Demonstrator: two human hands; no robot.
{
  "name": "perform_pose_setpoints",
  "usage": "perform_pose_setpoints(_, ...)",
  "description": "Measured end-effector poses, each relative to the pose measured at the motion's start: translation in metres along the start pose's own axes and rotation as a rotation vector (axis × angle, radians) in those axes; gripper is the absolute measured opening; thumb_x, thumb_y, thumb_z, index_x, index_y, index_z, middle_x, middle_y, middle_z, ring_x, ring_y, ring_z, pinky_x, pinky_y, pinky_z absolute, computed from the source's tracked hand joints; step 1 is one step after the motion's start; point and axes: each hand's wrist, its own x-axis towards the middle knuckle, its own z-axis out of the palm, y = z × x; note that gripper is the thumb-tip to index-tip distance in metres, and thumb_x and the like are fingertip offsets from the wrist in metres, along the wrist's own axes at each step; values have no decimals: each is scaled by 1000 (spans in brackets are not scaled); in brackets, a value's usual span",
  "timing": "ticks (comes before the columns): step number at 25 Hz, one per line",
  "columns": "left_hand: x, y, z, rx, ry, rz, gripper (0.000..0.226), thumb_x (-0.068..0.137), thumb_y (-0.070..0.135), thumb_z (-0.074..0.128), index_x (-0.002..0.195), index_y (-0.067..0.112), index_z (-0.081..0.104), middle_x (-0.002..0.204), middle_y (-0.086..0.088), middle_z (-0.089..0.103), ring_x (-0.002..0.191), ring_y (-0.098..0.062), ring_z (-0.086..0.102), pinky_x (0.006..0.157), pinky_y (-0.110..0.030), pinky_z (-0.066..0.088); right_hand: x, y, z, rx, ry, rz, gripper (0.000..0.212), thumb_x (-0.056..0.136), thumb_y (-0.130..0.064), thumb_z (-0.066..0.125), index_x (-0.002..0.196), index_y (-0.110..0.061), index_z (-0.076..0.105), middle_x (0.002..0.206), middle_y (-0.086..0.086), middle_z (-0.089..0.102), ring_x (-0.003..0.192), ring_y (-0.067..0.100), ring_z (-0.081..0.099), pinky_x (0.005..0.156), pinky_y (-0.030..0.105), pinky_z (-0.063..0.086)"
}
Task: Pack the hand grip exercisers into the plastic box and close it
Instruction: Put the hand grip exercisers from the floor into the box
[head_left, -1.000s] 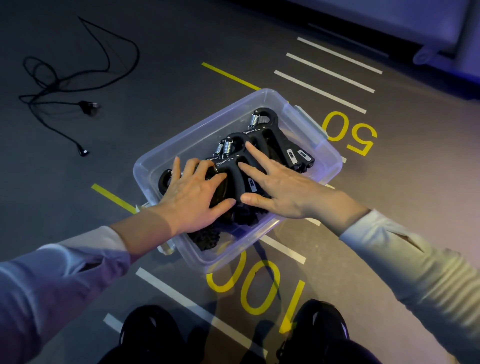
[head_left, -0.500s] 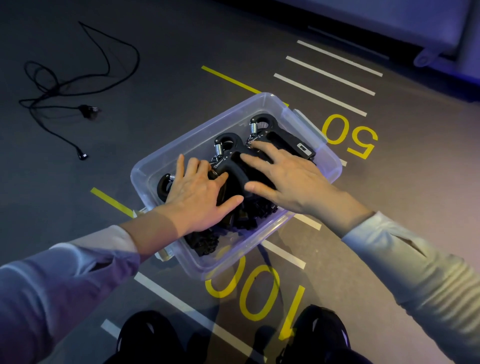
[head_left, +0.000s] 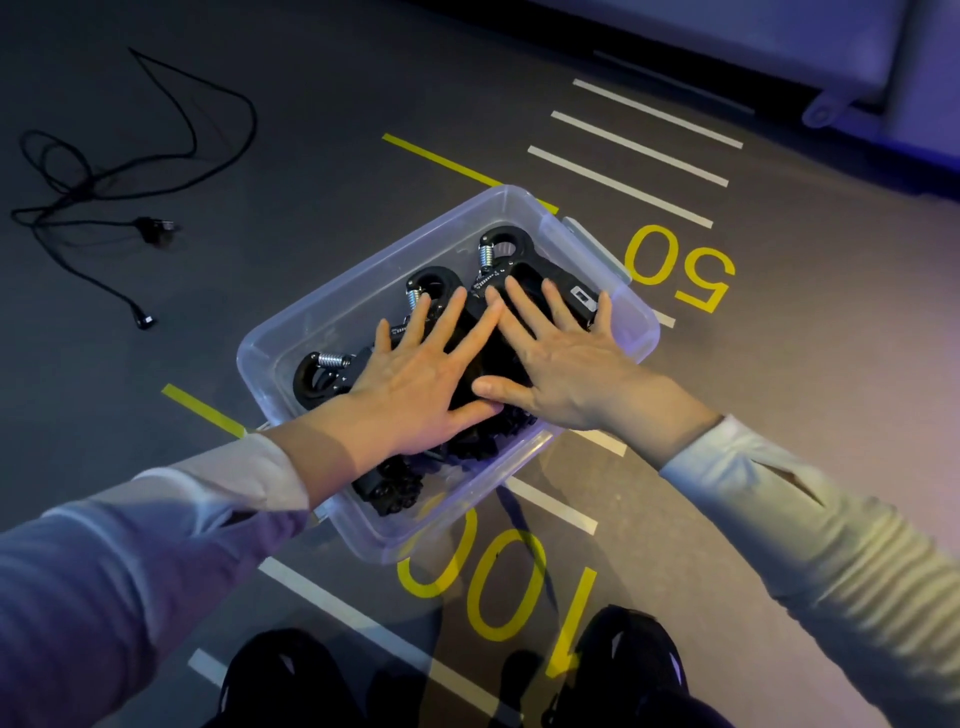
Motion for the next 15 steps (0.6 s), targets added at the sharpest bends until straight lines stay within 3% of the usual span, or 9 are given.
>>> perform_pose_setpoints(3,1,2,5,47,-29,9,95,80,70,36,135,37,-33,151,0,-29,139,-32,-20,110,-60,4,-3,-6,6,-55,-42,20,97,76,-82,16,144,-26,-26,154,-11,-27,143,26,-23,106,67,-15)
perform_pose_setpoints(8,3,7,4,56,-56,-33,95,73,79,23,141,33,-26,150,0,-30,140,-31,-19,111,-55,6,6,0,6,-13,-13,0,87,84,-75,17,149,-26,-14,157,-15,-14,145,23,-17,106,66,-16)
perform_pose_setpoints(11,1,3,-5,86,-26,-26,100,65,85,7,146,31,-12,155,-2,-16,143,-31,-1,112,-54,13,-5,17,2,195,208,-86,74,92,-63,26,151,-25,3,159,-11,3,147,15,0,114,58,-4)
perform_pose_setpoints(13,5,9,-14,67,75,-52,99,65,79,4,148,26,6,157,-6,6,140,-30,16,111,-55,15,-18,35,5,408,484,-96,67,95,-54,29,151,-20,13,158,-5,12,146,12,8,119,43,6)
perform_pose_setpoints(15,16,27,-23,16,151,-42,95,69,75,8,146,21,17,154,-8,17,139,-29,22,111,-55,13,-27,57,14,562,774,-6,67,95,-45,31,150,-10,15,159,5,11,144,9,10,117,23,11)
